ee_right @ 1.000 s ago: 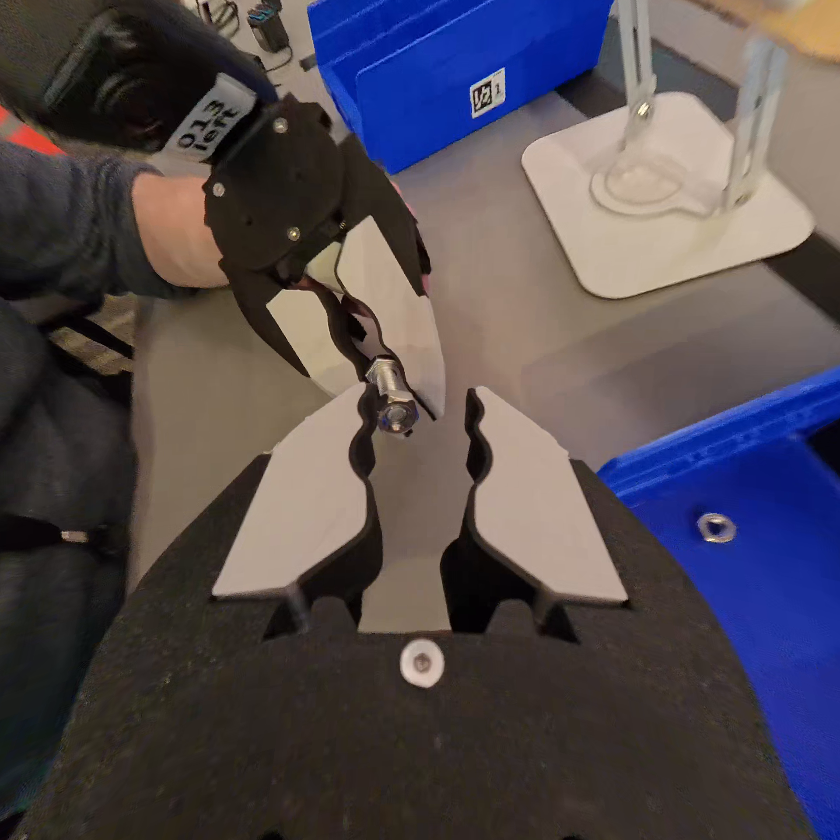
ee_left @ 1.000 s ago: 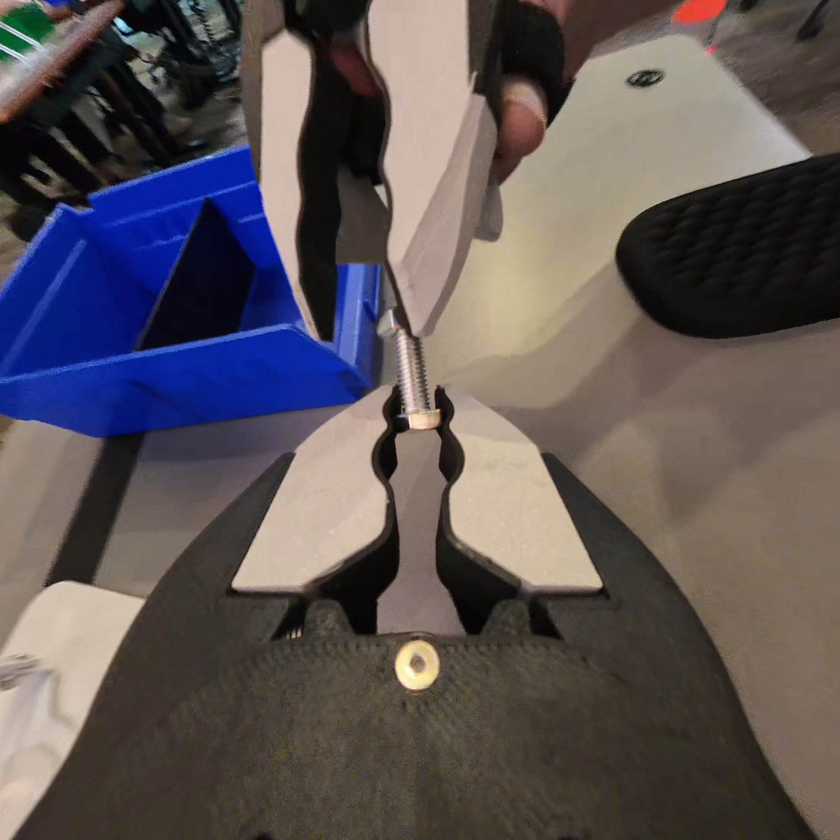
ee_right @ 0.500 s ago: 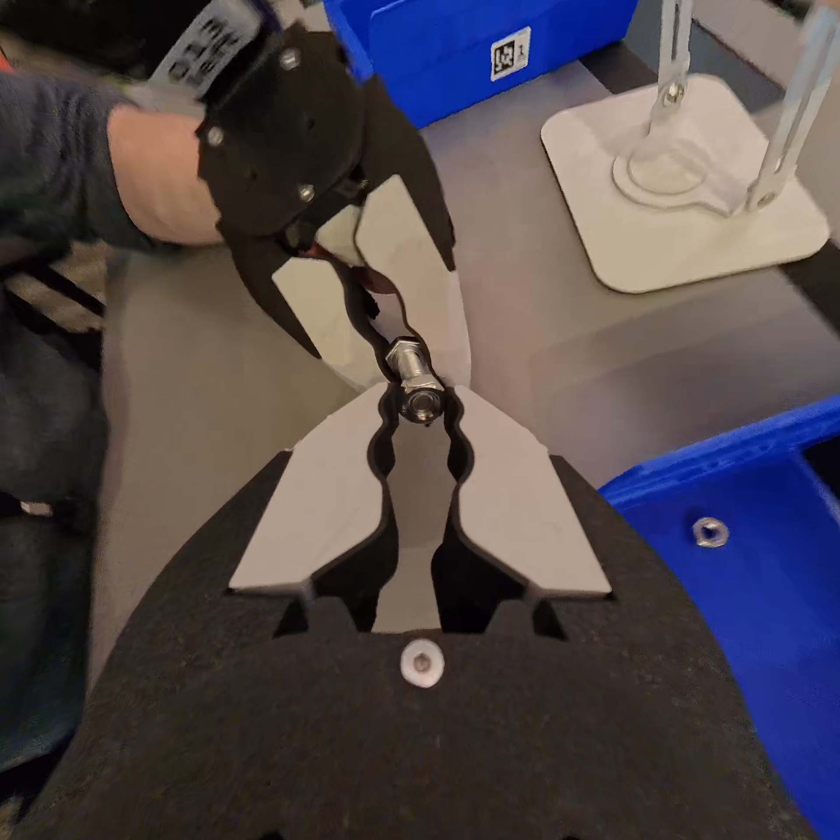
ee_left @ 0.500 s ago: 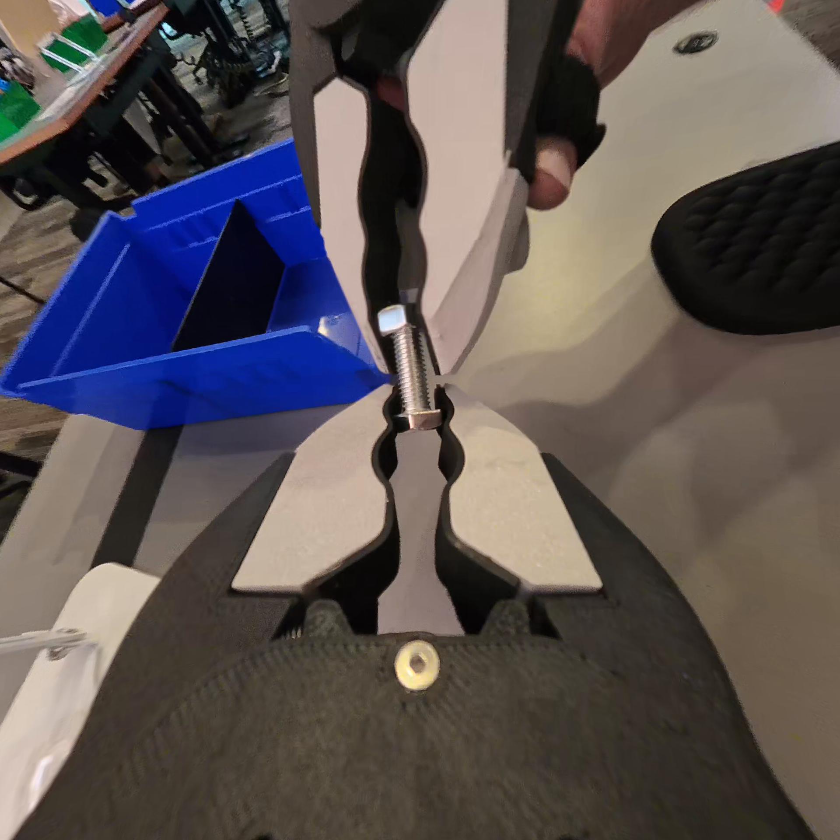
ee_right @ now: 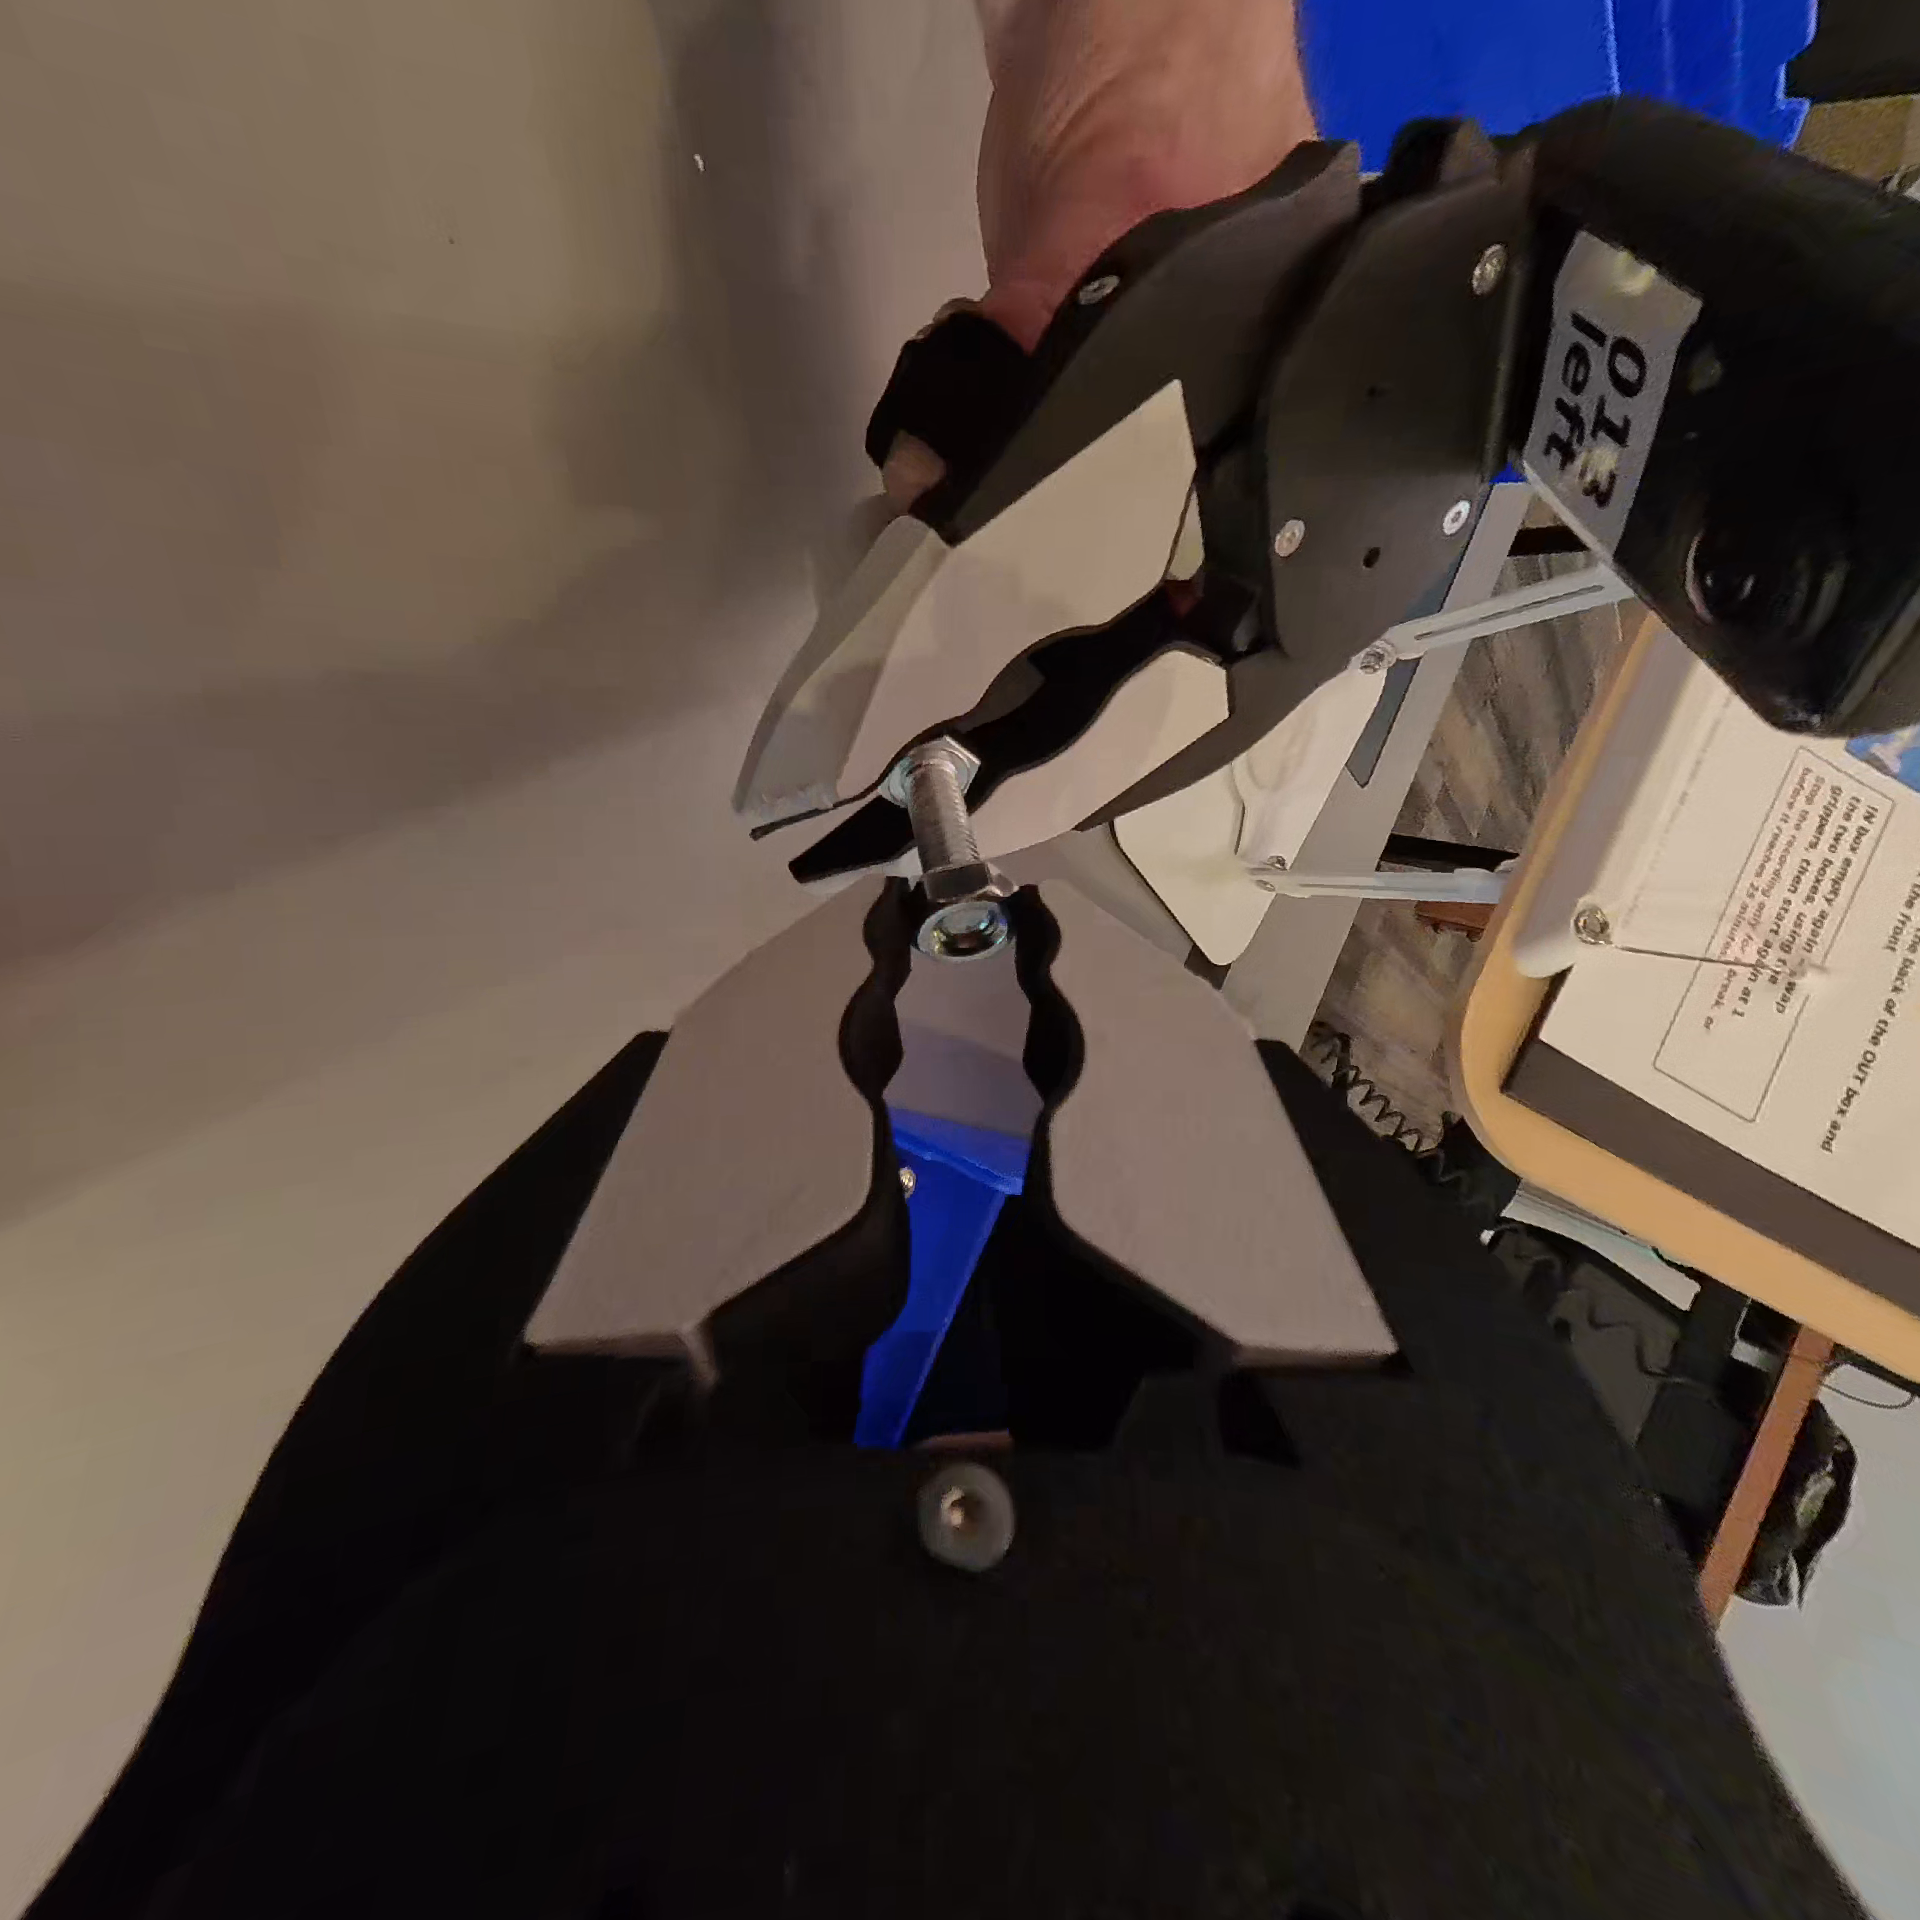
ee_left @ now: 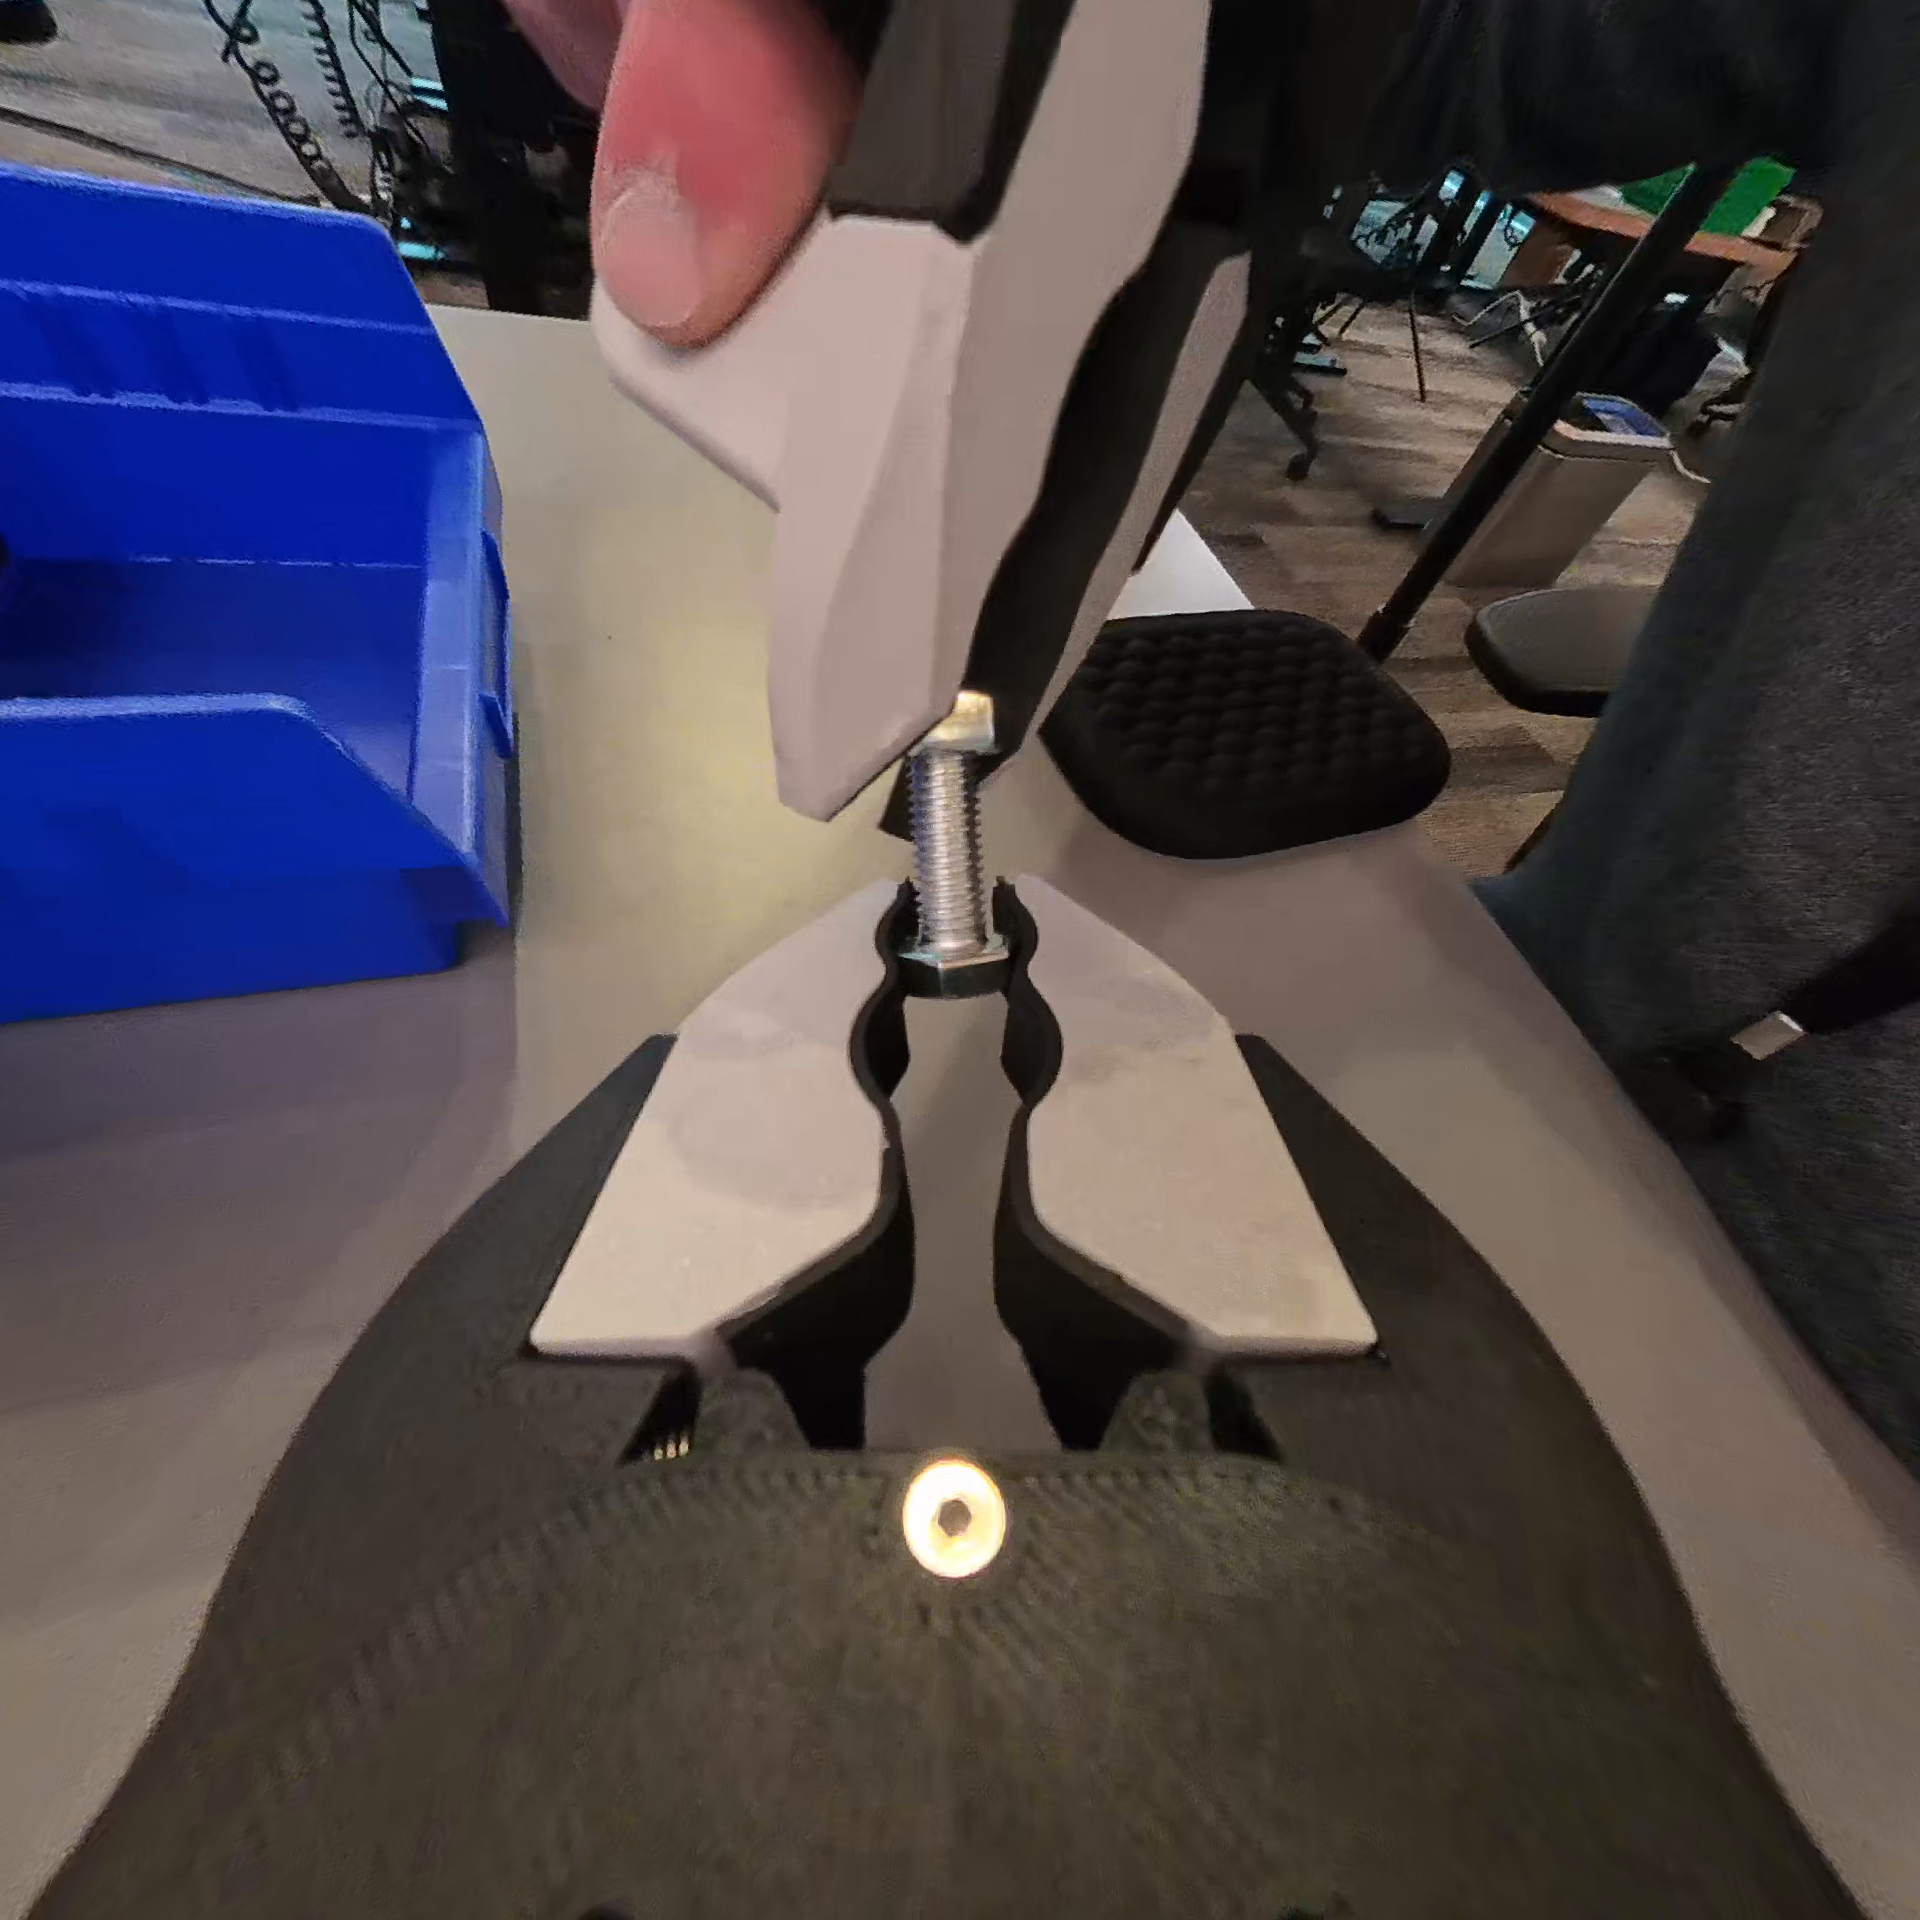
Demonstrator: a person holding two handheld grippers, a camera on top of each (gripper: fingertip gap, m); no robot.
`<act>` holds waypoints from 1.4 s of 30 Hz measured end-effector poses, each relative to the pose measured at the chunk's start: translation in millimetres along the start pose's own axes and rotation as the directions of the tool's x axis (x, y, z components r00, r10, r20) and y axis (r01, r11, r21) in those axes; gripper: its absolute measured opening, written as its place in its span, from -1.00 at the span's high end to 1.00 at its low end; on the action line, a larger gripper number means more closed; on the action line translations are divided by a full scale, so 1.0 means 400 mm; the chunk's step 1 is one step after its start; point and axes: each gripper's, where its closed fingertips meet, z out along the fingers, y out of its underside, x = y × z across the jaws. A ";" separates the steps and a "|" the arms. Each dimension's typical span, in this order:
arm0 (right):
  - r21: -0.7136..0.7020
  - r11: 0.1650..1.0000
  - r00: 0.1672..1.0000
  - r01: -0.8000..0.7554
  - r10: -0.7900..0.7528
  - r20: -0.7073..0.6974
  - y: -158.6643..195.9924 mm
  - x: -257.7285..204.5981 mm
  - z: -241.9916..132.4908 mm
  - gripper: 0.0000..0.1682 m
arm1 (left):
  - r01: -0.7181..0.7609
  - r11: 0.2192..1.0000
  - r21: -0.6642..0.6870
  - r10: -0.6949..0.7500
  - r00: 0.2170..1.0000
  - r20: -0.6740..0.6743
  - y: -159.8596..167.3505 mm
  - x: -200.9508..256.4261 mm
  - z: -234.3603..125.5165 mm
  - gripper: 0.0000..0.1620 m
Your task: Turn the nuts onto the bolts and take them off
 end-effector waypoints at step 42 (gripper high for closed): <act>-0.028 0.992 0.992 0.121 -0.122 -0.032 -0.010 -0.019 -0.011 0.77 | 0.075 0.997 0.028 -0.071 0.989 -0.127 0.007 0.024 0.006 0.83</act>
